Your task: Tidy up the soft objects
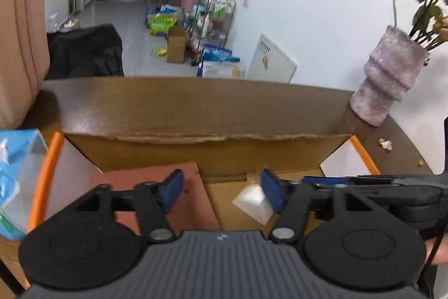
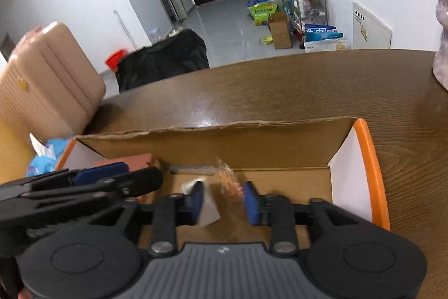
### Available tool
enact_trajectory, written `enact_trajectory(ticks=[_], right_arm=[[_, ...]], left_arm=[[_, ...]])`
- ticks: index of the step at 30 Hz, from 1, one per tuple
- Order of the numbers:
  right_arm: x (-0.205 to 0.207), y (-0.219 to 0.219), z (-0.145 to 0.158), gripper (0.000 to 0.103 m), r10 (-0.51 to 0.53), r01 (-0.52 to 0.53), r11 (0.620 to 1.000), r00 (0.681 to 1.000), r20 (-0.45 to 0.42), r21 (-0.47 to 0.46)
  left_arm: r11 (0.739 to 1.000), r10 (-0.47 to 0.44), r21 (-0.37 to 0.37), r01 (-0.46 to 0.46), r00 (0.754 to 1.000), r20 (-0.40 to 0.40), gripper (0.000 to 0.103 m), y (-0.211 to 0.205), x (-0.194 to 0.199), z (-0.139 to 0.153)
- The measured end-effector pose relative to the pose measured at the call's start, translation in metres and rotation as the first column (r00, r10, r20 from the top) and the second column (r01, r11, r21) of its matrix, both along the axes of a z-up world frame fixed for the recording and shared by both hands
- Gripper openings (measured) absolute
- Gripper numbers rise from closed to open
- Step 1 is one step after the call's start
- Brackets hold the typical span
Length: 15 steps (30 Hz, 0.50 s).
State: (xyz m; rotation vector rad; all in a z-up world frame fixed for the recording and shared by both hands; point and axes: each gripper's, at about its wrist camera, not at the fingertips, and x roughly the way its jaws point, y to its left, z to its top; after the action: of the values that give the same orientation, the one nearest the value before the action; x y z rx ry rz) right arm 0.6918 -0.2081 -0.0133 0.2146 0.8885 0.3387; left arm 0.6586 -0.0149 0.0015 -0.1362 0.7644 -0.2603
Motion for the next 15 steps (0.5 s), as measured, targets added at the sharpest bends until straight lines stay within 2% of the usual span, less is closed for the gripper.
enact_trajectory(ticks=[4, 9, 11, 13, 15], right_arm=[[-0.014, -0.013, 0.019, 0.045, -0.002, 0.001, 1.000, 0.999, 0.036, 0.026], [-0.058, -0.030, 0.076, 0.045, 0.000, 0.002, 1.000, 0.991, 0.133, -0.015], [-0.088, -0.039, 0.101, 0.048, 0.006, 0.001, 0.999, 0.984, 0.179, -0.042], [-0.120, -0.049, 0.126, 0.060, 0.020, -0.004, 0.998, 0.974, 0.225, -0.069], [-0.154, -0.057, 0.146, 0.064, 0.042, -0.018, 0.996, 0.963, 0.265, -0.091]], left_arm=[[0.999, 0.006, 0.037, -0.007, 0.999, 0.036, 0.068, 0.007, -0.013, 0.018], [0.997, 0.025, 0.077, -0.032, 0.996, 0.091, 0.070, 0.022, -0.056, 0.062], [0.995, 0.020, 0.094, -0.031, 0.993, 0.116, 0.072, 0.030, -0.081, 0.084], [0.993, 0.022, 0.113, -0.040, 0.988, 0.155, 0.076, 0.039, -0.113, 0.105], [0.991, 0.024, 0.126, -0.049, 0.981, 0.190, 0.080, 0.048, -0.149, 0.124]])
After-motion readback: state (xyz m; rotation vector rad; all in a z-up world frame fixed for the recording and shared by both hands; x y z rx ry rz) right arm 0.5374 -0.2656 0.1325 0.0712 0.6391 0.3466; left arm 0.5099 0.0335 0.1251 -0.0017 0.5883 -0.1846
